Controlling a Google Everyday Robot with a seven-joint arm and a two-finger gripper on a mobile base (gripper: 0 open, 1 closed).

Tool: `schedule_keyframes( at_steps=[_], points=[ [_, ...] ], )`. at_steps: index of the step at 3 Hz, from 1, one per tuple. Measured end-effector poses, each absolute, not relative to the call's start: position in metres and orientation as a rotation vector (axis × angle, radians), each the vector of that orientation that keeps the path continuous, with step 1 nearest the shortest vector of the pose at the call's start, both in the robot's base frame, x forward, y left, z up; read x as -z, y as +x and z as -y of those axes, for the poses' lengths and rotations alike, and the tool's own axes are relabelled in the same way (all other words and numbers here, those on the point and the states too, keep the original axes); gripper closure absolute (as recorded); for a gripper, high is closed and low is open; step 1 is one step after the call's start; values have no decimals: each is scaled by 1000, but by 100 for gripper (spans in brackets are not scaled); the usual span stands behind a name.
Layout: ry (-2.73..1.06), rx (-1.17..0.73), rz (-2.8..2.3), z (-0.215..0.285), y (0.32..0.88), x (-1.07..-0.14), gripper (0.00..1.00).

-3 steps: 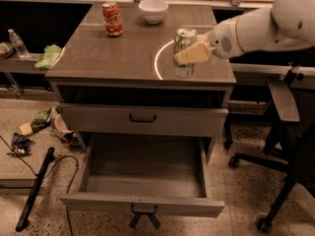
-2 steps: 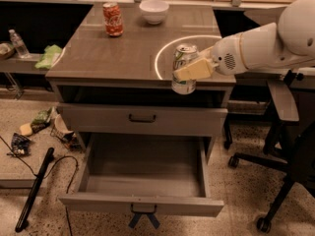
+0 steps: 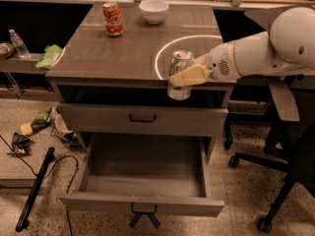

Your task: Place 7up can into middle drawer

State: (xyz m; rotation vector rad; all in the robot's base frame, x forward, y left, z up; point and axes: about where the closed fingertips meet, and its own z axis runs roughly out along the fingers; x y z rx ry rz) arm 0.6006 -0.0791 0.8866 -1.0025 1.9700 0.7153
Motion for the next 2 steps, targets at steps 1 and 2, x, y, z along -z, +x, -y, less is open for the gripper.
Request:
schedule_keyframes(
  at_steps=[1,2],
  points=[
    [-961,-773,-1970,66,584,-860,100],
    [-891,-739,-1970,52,563,-792,100]
  ],
)
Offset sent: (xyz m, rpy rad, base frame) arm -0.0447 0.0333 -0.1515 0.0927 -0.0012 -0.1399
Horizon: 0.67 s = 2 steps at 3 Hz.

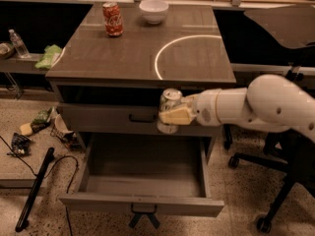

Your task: Place 7up can into middle drawer

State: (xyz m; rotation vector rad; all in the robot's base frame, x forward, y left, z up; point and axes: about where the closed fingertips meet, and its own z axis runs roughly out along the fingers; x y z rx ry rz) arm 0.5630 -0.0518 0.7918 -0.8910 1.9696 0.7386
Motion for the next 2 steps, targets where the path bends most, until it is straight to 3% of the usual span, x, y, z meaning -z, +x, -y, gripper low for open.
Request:
schedule_keyframes(
  at_steps=[2],
  points=[
    [-787,-624,-2025,39,542,-711,100]
  ],
)
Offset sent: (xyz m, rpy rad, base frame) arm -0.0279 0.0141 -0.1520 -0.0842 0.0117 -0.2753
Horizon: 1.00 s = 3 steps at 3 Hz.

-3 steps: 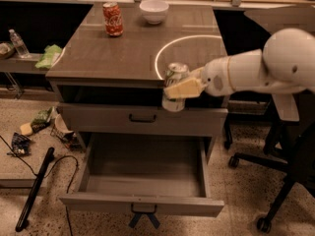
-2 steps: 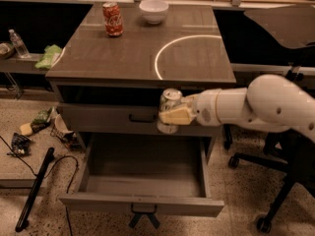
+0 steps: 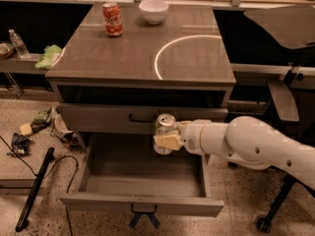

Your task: Place 7up can into middle drawer

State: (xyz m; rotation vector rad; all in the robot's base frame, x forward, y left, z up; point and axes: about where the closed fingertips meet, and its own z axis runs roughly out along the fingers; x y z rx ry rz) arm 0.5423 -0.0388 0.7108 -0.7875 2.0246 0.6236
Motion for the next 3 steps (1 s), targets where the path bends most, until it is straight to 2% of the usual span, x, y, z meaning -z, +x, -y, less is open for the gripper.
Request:
schedule_keyframes(
  at_steps=[1,3],
  points=[
    [-733,-556,-2022,47,551,-703,100],
    [-770,-562,-1999,37,552,-664,100]
  ],
)
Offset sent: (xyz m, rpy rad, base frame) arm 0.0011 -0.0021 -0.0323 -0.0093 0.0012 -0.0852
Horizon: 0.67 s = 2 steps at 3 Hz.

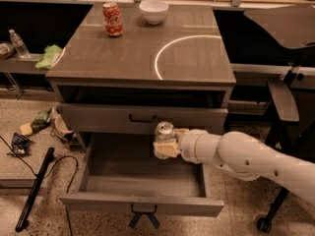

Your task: Place 7up can into middle drawer

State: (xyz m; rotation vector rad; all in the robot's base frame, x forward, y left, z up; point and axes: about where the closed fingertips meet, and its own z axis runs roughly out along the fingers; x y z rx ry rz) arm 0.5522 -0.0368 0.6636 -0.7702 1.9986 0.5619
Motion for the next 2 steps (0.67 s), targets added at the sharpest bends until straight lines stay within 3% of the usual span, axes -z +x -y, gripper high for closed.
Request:
schedule_keyframes(
  at_steps=[2],
  points=[
    [-941,-646,-1982,17,566,-523,100]
  ],
)
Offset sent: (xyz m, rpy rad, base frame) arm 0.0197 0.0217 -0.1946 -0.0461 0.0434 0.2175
